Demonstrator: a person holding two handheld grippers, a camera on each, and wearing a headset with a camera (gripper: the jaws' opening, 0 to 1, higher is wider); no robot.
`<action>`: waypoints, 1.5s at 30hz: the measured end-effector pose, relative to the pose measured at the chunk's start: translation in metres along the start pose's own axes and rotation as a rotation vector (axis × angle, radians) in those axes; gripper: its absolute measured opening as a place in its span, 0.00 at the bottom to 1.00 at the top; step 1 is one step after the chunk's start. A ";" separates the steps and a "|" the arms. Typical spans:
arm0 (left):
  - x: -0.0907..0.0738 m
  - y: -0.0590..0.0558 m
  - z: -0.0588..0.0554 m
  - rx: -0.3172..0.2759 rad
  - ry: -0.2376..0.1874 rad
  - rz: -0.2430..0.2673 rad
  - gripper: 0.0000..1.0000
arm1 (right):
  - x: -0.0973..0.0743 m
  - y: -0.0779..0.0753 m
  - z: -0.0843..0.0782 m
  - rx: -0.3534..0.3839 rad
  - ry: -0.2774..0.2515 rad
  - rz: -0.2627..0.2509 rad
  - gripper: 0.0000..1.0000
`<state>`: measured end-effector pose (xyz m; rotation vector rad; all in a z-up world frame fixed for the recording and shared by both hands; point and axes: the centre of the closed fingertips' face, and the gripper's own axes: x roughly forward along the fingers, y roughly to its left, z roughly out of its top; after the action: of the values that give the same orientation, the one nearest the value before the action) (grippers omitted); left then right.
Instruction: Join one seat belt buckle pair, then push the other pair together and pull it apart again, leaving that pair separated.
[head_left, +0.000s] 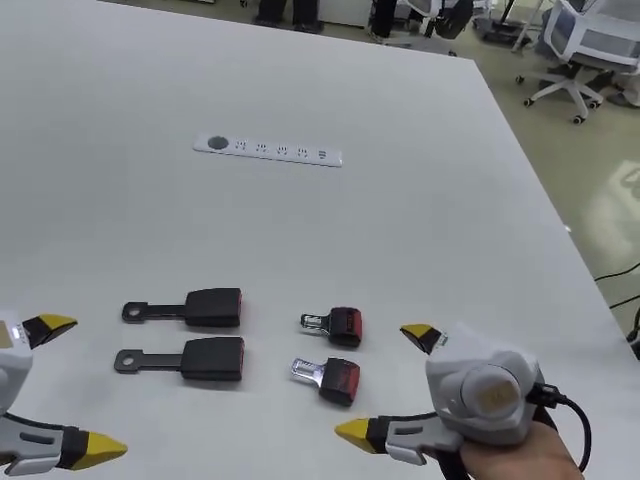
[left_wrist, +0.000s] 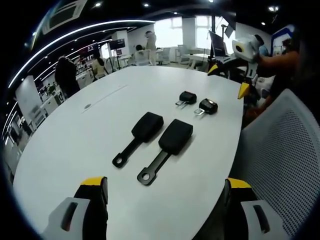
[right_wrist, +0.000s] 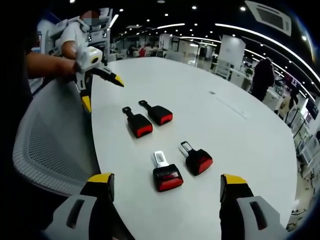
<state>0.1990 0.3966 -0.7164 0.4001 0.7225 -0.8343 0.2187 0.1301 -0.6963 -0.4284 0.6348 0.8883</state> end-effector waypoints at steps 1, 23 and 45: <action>0.000 0.000 0.000 0.002 0.000 -0.001 0.99 | 0.000 0.000 0.000 0.001 -0.001 0.001 0.87; 0.009 0.003 0.008 0.035 0.013 -0.016 0.92 | 0.007 -0.002 -0.004 -0.009 0.008 0.025 0.73; 0.058 -0.010 0.030 0.132 0.036 -0.133 0.79 | 0.036 0.003 -0.010 -0.071 0.058 0.100 0.59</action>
<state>0.2309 0.3422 -0.7376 0.4908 0.7354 -1.0057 0.2298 0.1468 -0.7281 -0.4906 0.6836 0.9990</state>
